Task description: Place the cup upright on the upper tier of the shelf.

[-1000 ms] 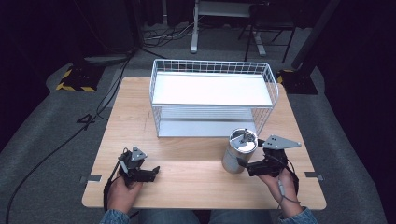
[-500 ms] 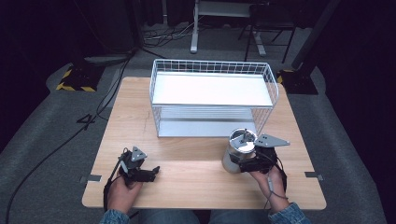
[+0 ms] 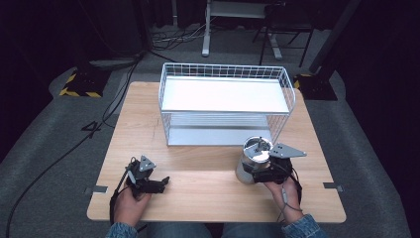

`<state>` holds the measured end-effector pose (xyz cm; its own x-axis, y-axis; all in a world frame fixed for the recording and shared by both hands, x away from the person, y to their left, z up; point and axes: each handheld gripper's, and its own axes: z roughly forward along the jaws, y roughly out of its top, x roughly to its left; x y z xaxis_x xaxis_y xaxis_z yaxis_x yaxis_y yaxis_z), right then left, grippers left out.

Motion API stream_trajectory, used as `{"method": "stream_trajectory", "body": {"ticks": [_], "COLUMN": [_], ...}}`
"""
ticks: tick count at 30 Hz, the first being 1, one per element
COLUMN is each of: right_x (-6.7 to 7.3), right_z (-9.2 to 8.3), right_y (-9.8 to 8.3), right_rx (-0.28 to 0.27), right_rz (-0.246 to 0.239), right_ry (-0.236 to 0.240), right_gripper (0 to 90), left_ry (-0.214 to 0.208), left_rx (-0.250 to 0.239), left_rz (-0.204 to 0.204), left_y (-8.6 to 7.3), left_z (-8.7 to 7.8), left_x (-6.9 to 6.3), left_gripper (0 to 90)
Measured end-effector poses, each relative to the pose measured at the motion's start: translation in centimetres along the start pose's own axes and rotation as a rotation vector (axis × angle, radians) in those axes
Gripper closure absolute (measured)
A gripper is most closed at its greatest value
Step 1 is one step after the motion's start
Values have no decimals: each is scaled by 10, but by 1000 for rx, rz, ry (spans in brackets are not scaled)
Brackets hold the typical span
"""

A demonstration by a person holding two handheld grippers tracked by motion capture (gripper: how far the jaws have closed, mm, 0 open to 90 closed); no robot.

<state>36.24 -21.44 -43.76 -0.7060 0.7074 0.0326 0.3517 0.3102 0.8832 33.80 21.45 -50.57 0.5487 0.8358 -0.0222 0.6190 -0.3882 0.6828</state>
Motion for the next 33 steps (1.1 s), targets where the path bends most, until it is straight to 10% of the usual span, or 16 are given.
{"method": "stream_trajectory", "body": {"ticks": [33], "right_x": [7], "right_z": [-39], "right_y": [47], "right_rx": [-2], "right_rz": [-49], "right_ry": [-20], "right_gripper": [38], "left_ry": [0], "left_rx": [1], "left_rz": [0], "left_y": [0], "left_z": [0], "left_x": [0], "left_gripper": [89]}}
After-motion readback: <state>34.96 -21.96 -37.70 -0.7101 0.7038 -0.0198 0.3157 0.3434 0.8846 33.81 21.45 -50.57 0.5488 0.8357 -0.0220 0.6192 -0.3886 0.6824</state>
